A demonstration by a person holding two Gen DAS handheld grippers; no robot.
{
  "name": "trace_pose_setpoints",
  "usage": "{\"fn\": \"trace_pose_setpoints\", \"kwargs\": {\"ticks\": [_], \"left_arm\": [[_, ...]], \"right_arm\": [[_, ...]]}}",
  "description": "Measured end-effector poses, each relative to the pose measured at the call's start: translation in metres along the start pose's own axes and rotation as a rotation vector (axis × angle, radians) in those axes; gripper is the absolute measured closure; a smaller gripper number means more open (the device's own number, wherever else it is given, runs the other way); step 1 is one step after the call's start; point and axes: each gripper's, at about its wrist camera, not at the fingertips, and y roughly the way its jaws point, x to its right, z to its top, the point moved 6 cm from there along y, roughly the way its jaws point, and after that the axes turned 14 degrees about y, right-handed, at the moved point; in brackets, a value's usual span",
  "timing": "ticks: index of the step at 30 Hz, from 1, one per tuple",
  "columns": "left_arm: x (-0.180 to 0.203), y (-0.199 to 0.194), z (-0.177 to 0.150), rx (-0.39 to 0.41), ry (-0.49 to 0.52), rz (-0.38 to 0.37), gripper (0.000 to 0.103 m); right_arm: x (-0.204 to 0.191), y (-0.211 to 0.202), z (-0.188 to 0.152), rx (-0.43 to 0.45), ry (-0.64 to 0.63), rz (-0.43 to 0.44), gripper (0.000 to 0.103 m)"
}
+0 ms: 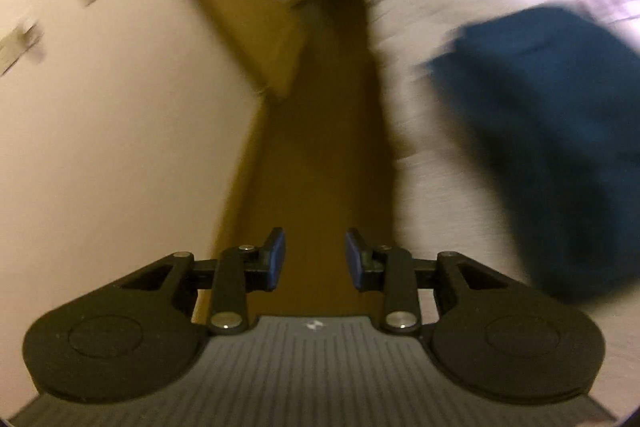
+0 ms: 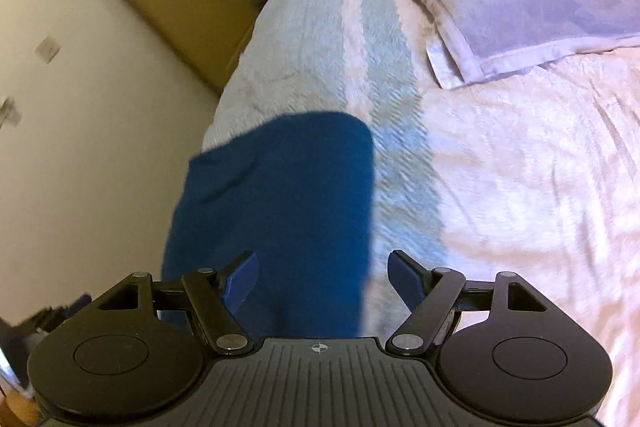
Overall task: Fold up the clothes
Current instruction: 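Carry the lifted sweater bundle with both grippers toward the bed's other side, then lower the sweater bundle onto the bedspread with both grippers and adjust it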
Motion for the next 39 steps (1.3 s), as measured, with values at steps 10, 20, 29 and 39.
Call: {"fn": "trace_pose_setpoints", "kwargs": {"ticks": [10, 20, 29, 39], "left_arm": [[-0.152, 0.133, 0.021, 0.014, -0.48, -0.229, 0.077], [-0.074, 0.047, 0.051, 0.365, -0.197, -0.755, 0.073], [-0.043, 0.075, 0.047, 0.31, -0.266, -0.842, 0.075], [-0.004, 0.088, 0.074, 0.306, -0.292, -1.0, 0.074]], "right_arm": [[-0.067, 0.018, -0.086, 0.174, 0.094, -0.21, 0.027], [-0.114, 0.08, -0.077, 0.212, -0.171, -0.242, 0.027], [-0.162, 0.155, -0.091, 0.151, -0.46, -0.239, 0.027], [-0.125, 0.151, -0.056, 0.203, -0.245, -0.138, 0.086]]}}
